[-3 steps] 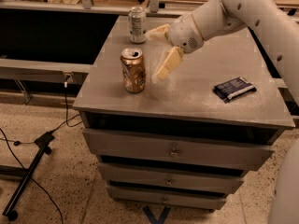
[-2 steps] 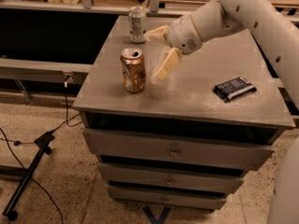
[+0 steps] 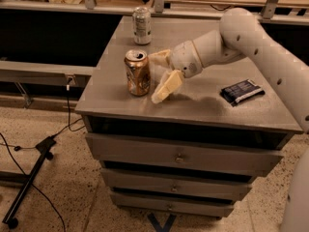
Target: Knock orange can over
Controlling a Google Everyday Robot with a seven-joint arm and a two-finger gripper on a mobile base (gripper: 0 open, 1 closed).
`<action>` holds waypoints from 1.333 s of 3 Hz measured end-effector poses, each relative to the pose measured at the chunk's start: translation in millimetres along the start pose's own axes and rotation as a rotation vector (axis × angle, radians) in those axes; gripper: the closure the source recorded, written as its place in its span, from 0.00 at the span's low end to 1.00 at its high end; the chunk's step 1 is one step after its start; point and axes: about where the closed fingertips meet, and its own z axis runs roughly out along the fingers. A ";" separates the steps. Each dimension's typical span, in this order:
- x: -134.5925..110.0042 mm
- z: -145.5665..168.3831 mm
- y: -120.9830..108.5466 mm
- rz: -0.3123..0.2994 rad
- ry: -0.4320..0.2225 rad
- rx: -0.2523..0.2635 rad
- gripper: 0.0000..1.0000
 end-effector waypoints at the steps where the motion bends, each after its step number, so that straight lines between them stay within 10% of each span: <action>1: 10.8 15.9 3.4 0.027 -0.053 -0.022 0.00; 4: 8.9 30.0 5.2 0.024 -0.102 -0.060 0.00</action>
Offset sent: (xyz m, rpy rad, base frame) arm -0.0035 0.0084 -0.0154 0.0459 0.0350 0.0086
